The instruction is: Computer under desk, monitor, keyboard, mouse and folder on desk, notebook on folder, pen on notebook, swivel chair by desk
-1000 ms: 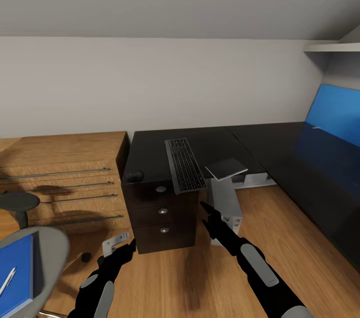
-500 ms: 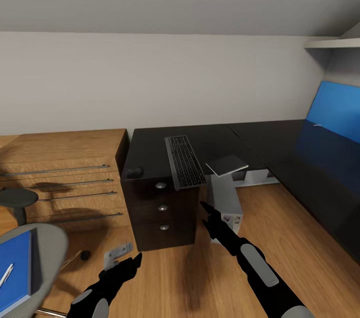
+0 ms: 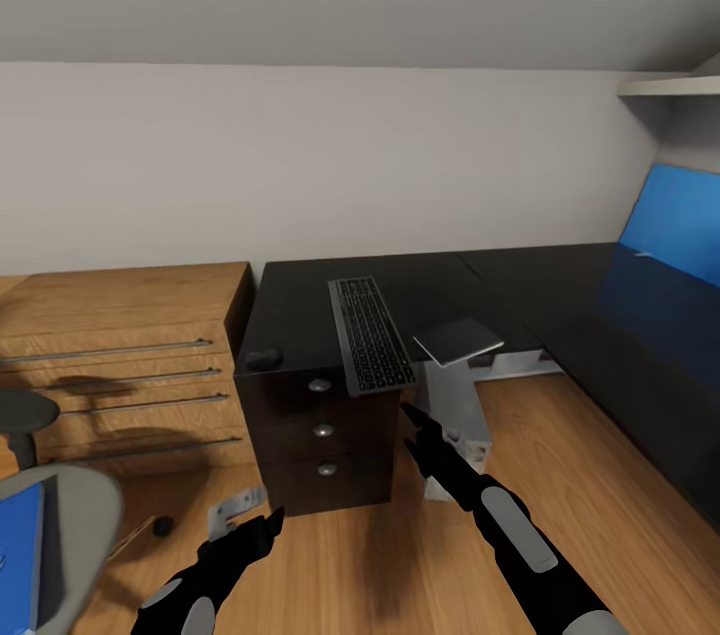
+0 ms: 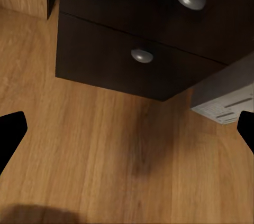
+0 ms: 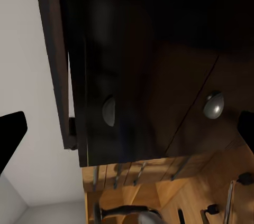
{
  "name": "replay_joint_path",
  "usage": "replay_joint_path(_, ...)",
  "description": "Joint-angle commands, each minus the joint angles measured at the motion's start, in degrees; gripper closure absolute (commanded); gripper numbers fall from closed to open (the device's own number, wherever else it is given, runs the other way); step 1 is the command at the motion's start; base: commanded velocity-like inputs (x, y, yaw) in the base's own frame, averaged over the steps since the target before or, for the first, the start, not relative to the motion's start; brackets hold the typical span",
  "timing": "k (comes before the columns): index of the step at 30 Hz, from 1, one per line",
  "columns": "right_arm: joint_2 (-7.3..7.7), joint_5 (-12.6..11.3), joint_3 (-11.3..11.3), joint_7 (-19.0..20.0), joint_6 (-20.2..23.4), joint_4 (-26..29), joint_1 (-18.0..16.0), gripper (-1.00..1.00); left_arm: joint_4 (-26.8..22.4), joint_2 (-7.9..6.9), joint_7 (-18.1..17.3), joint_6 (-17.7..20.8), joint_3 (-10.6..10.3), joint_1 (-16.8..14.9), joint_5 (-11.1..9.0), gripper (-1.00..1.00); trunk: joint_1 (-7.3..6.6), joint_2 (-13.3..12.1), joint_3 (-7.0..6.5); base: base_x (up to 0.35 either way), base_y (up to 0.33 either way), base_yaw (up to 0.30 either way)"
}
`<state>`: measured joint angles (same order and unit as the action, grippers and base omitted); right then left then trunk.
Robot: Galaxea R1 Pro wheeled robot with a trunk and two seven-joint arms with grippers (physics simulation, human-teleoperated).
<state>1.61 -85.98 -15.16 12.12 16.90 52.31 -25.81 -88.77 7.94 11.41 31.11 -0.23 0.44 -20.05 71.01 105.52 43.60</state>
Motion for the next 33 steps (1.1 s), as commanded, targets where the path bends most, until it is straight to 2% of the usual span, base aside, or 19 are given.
replay_joint_path(1,0.06,-0.4,-0.1,0.1,0.1,0.0,0.0,-1.0,-0.1,0.0,0.5,0.2,0.0,0.0,-0.6,-1.0,0.01,0.0,0.04,0.131,0.0,0.0)
replay_joint_path(16,0.06,-0.4,-0.2,0.1,0.1,0.0,0.0,-1.0,-0.1,0.03,0.5,0.2,-0.1,0.0,-0.7,-1.0,0.01,0.0,0.04,0.059,0.0,0.0)
replay_joint_path(31,0.06,-0.4,-0.1,0.1,0.0,0.0,0.0,-1.0,0.0,0.05,0.5,0.2,-0.1,0.0,-0.7,-1.0,-3.28,-6.0,-2.65,0.0,0.0,0.0)
replay_joint_path(33,0.06,-0.4,-0.1,0.1,0.0,0.0,0.0,-1.0,0.1,0.05,0.5,0.2,-0.1,0.0,-0.7,-1.0,-3.28,-6.0,-2.65,0.0,0.0,0.0)
